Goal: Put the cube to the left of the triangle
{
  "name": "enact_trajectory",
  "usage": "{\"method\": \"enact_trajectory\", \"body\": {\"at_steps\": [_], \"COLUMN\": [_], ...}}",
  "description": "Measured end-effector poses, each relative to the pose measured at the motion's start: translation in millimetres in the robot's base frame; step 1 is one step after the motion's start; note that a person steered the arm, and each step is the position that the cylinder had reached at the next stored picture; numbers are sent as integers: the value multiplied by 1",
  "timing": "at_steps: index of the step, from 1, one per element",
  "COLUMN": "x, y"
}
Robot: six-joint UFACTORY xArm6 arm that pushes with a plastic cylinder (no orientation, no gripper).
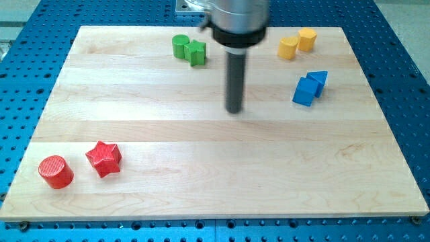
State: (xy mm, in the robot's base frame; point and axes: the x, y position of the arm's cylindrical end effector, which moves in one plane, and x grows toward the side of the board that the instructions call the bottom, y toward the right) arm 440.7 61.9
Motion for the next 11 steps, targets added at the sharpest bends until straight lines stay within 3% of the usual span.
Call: {"method": "enact_trajectory", "body": {"at_steps": [1,3,7,10,11], "x": [13,-26,-1,-48,-45], "y": [66,63,110,130,138]}}
